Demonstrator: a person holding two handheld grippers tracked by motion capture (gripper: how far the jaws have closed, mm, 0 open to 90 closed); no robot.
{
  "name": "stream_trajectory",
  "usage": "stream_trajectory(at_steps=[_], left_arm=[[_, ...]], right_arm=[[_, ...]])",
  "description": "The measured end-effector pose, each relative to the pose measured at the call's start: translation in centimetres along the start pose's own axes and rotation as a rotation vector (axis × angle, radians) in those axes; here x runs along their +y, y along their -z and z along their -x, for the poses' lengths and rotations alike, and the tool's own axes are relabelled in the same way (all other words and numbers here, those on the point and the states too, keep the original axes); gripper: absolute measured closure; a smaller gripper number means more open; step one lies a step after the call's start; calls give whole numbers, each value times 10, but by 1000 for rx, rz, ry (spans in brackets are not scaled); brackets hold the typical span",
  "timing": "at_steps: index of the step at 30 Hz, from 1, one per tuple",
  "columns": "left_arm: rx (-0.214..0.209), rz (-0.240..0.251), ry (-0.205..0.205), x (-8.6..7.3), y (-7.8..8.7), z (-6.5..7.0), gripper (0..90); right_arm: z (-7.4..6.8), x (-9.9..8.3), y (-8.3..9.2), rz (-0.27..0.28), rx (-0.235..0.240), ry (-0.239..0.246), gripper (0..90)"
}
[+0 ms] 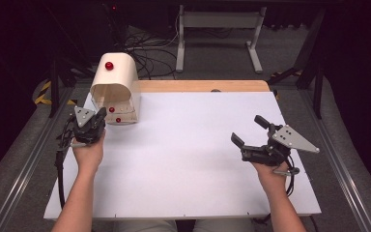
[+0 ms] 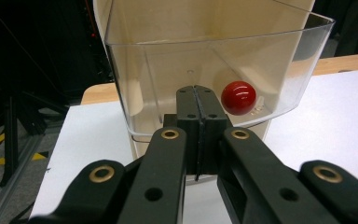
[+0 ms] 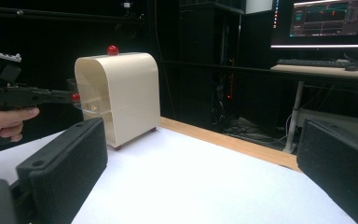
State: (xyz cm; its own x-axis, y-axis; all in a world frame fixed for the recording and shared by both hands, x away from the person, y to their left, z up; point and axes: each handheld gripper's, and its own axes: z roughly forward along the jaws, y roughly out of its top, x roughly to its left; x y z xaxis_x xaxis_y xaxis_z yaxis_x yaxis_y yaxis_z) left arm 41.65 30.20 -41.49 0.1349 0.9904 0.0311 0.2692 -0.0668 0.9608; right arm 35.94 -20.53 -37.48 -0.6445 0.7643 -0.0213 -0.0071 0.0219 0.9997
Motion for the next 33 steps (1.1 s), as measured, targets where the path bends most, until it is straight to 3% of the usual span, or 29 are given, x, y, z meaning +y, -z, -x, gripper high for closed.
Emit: stream_trajectory(at_steps=[20, 26, 33], left_arm=[[15, -10, 7, 1, -8, 0, 897], [25, -18, -17, 3, -10, -2, 897], [32, -15, -13, 5, -12, -3, 897]], right_arm=[[0, 0, 1, 4, 0, 1, 23], [0, 0, 1, 3, 2, 1, 23], [-1, -1, 0, 1, 2, 2, 23]])
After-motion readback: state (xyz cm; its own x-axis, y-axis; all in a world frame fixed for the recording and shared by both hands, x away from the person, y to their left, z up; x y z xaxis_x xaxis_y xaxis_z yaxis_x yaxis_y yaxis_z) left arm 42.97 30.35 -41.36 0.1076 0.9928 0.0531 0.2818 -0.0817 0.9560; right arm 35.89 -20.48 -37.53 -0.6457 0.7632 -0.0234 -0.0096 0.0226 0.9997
